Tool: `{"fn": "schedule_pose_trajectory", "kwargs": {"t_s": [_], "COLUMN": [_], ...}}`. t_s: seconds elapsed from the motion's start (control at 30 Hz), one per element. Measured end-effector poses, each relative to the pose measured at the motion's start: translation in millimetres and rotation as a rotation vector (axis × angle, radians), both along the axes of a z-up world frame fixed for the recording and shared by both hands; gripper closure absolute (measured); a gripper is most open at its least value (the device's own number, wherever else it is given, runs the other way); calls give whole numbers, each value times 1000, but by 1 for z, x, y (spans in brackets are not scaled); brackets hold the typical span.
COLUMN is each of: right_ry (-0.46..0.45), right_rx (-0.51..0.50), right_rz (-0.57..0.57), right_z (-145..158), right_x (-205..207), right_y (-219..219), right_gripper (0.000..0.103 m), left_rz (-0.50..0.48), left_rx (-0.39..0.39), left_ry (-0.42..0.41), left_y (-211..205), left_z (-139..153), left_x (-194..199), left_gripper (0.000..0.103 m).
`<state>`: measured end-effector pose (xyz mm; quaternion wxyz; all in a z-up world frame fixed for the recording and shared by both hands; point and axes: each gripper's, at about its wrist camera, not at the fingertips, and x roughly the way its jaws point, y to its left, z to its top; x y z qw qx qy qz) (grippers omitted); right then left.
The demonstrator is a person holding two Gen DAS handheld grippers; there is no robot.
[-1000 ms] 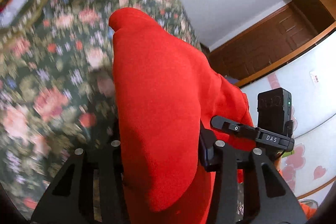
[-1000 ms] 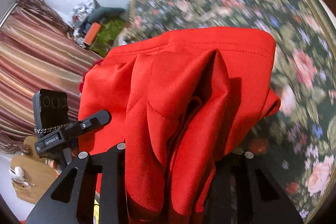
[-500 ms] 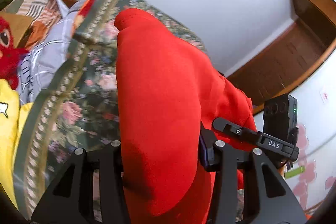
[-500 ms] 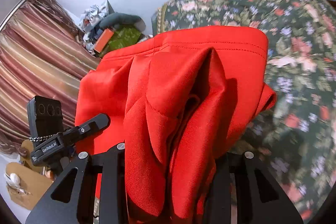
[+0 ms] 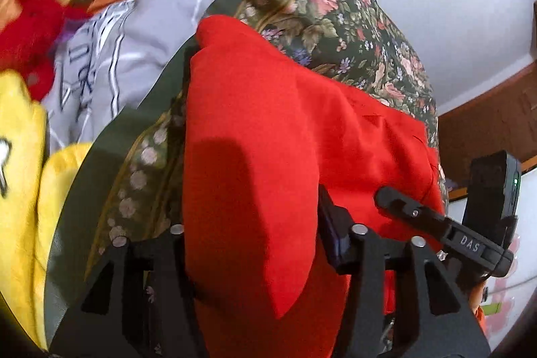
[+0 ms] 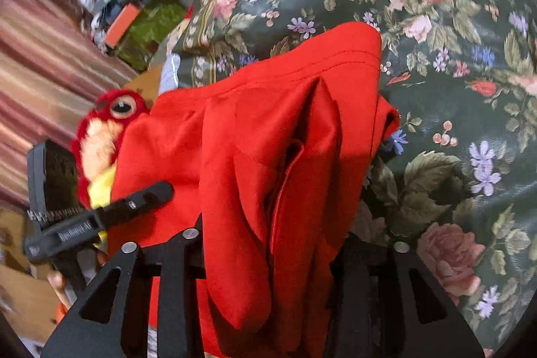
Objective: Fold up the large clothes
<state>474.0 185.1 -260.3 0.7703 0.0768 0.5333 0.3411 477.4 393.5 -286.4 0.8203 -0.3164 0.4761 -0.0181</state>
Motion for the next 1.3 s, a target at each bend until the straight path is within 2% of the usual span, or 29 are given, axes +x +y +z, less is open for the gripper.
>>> {"fn": "schedule_pose_trajectory", "kwargs": {"t_s": [0.03,0.07,0.1,0.13,0.27,0.37,0.5,0.6,0.67,0.73,0.87,1.07,1.2,1.3], "right_ry": [-32,-54,-86,-111,-127,-116,-204,-226,-228,-245,-286,-490,-636,-745], "right_rx": [-59,-113,-168,-207,-252,-260,-344,-392,-352,-280,-145,-11,75,140], "right_rz": [13,23,40,56,63,56,107,108,95,54,-10,-33,-43,-52], "right_z": [2,4,6,8,14,17,20,26,39,60,114,209,262,288], "right_x": [-5,-6,-12,-17,-33,-47,-73,-93,-104,-116,-142,-208,-266,-308], "right_y": [1,2,1,-1,-20,-38,-47,-51,-58,-68,-85,-101,-115,-125], "right_gripper": [56,46,39,36,29,27,27,27,27,27,27,27,27,27], "left_rz": [2,1,-5,-12,-70,-110,-170,-149,-123,-99,-94,-55,-31,3], "left_rx": [-2,8,52,96,266,346,484,501,491,504,530,576,507,502], "left_ry": [-10,-9,1,5,-10,-13,17,48,55,41,-69,-284,-450,-554], "left_y": [1,0,-3,-7,-28,-40,-65,-72,-74,-80,-99,-132,-149,-165], "left_z": [-1,0,3,6,27,34,28,28,35,54,107,207,264,292], "left_x": [-4,-6,-11,-15,-41,-60,-87,-98,-103,-111,-140,-204,-260,-304], "left_gripper": [44,39,37,34,26,18,16,16,16,17,17,17,17,17]}}
